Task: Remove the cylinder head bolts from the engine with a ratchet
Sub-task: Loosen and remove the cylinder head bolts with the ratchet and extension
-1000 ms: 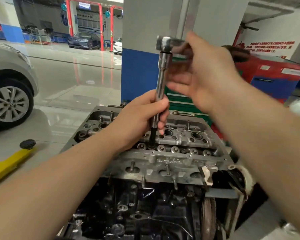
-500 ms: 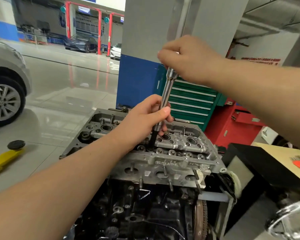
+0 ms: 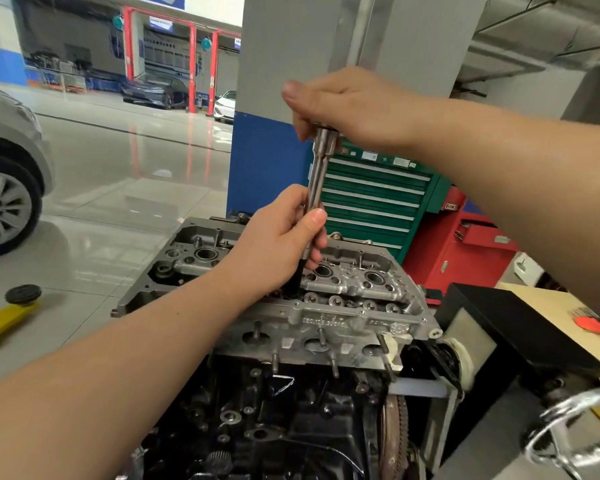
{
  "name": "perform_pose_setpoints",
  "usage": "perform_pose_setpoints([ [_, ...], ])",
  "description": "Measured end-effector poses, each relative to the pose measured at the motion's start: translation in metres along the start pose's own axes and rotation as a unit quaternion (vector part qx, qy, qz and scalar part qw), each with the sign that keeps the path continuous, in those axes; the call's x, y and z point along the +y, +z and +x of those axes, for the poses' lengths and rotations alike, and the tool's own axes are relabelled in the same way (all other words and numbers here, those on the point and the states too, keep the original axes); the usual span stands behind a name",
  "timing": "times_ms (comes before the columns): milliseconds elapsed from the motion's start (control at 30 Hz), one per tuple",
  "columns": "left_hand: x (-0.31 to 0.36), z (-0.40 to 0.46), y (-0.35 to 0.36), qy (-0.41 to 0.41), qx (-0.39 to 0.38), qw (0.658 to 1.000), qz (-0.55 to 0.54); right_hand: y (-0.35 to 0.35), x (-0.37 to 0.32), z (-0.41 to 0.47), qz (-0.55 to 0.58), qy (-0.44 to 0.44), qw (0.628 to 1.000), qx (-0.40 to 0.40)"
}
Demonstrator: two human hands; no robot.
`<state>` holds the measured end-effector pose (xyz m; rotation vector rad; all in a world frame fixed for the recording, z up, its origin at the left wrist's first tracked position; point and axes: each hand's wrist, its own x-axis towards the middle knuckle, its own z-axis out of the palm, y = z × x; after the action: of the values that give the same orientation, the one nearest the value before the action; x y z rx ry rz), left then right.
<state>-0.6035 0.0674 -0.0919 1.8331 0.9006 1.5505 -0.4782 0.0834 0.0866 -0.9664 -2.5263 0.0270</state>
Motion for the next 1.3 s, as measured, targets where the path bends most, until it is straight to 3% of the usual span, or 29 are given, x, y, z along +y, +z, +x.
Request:
perform_pose_setpoints([
  [67, 0.000, 0.000, 0.001, -0.003, 0.001, 1.000, -0.007, 0.001, 0.005, -0.001, 0.069, -0.011, 0.998, 0.009],
  [133, -0.001, 0.001, 0.000, -0.006, 0.000, 1.000, -0.016, 0.007, 0.005, 0.002, 0.067, -0.007, 0.997, 0.030],
  [233, -0.001, 0.002, 0.000, -0.014, 0.010, 0.999, -0.031, 0.011, -0.003, 0.010, -0.139, 0.027, 0.988, 0.068],
  [300, -0.001, 0.003, 0.004, -0.027, 0.014, 0.999, -0.039, 0.011, -0.010, 0.011, -0.310, 0.072, 0.944, 0.091],
  [367, 0.000, 0.004, 0.005, -0.047, 0.000, 0.998, -0.052, 0.011, -0.016, 0.009, -0.359, 0.097, 0.924, 0.095],
  [500, 0.005, 0.008, 0.004, -0.127, -0.051, 0.970, -0.199, 0.014, -0.012, 0.010, -0.265, 0.041, 0.953, 0.142],
  [567, 0.009, 0.014, 0.006, -0.167, -0.077, 0.959, -0.214, 0.013, -0.006, 0.005, -0.113, -0.026, 0.988, 0.100],
  [633, 0.013, 0.020, 0.005, -0.201, -0.117, 0.949, -0.211, 0.009, 0.003, -0.001, 0.053, -0.042, 0.996, 0.059],
  [667, 0.016, 0.022, 0.003, -0.213, -0.132, 0.946, -0.207, 0.009, 0.007, -0.002, 0.085, -0.033, 0.994, 0.059],
  [733, 0.025, 0.027, -0.002, -0.203, -0.112, 0.965, -0.127, 0.014, 0.010, 0.001, 0.017, 0.003, 0.995, 0.095],
  [800, 0.037, 0.033, 0.002, -0.145, 0.014, 0.989, -0.003, 0.019, 0.004, 0.006, -0.151, 0.067, 0.976, 0.141],
  [867, 0.048, 0.041, 0.014, -0.098, 0.129, 0.987, 0.005, 0.020, -0.004, 0.006, -0.278, 0.111, 0.936, 0.184],
  [967, 0.058, 0.039, 0.043, -0.029, 0.175, 0.984, 0.020, 0.021, -0.011, 0.000, -0.328, 0.081, 0.919, 0.203],
  [1033, 0.056, 0.040, 0.040, -0.049, 0.257, 0.965, 0.005, 0.021, -0.014, -0.002, -0.316, 0.022, 0.924, 0.214],
  [1067, 0.056, 0.042, 0.032, -0.083, 0.242, 0.966, -0.035, 0.019, -0.013, -0.002, -0.290, 0.002, 0.936, 0.199],
  [1167, 0.065, 0.044, 0.009, -0.169, -0.010, 0.973, -0.154, 0.010, -0.003, -0.006, -0.087, -0.057, 0.988, 0.111],
  [1200, 0.066, 0.045, 0.005, -0.169, -0.055, 0.970, -0.167, 0.009, -0.001, -0.008, -0.026, -0.061, 0.993, 0.099],
  [1233, 0.067, 0.045, 0.005, -0.163, -0.049, 0.973, -0.154, 0.011, 0.000, -0.009, -0.003, -0.053, 0.993, 0.102],
  [1300, 0.065, 0.046, 0.012, -0.144, 0.047, 0.988, -0.043, 0.015, 0.000, -0.006, -0.044, -0.008, 0.991, 0.128],
])
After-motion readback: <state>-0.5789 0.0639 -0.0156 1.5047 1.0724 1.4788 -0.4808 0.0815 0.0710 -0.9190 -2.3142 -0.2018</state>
